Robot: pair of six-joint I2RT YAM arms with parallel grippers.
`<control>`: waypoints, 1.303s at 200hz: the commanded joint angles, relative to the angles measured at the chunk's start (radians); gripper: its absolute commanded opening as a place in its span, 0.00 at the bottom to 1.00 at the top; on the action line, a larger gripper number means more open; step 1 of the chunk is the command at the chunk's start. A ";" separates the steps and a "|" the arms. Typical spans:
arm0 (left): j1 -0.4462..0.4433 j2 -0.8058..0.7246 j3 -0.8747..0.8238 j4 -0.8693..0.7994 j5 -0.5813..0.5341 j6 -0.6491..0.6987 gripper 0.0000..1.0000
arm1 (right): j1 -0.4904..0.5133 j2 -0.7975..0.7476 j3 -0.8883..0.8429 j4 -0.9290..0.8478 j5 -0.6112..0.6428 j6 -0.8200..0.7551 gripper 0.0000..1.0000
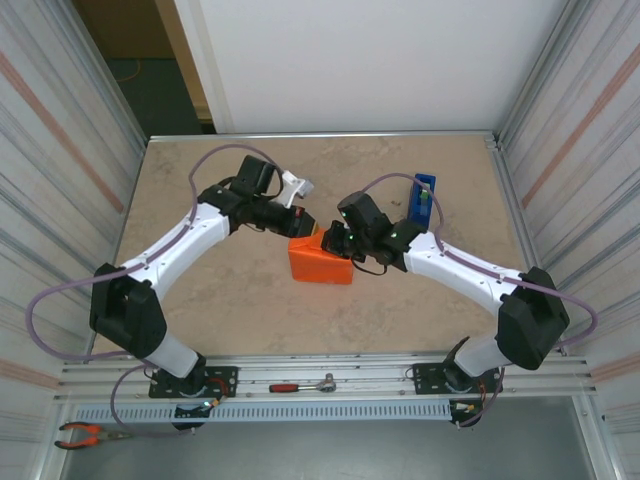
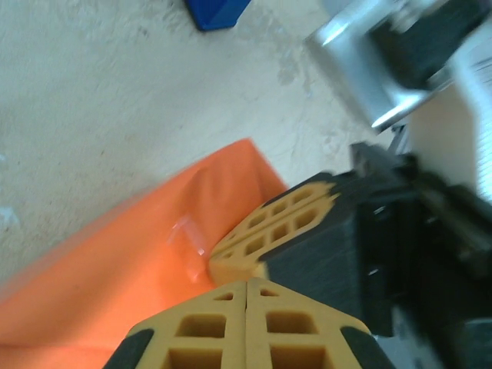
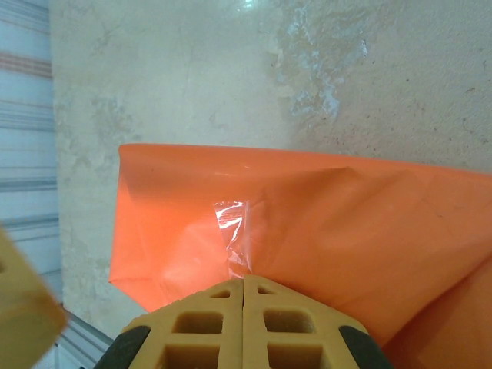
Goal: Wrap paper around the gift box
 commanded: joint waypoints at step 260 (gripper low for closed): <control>-0.035 0.014 -0.011 -0.027 -0.026 0.009 0.00 | 0.031 0.050 -0.122 -0.066 -0.006 0.028 0.00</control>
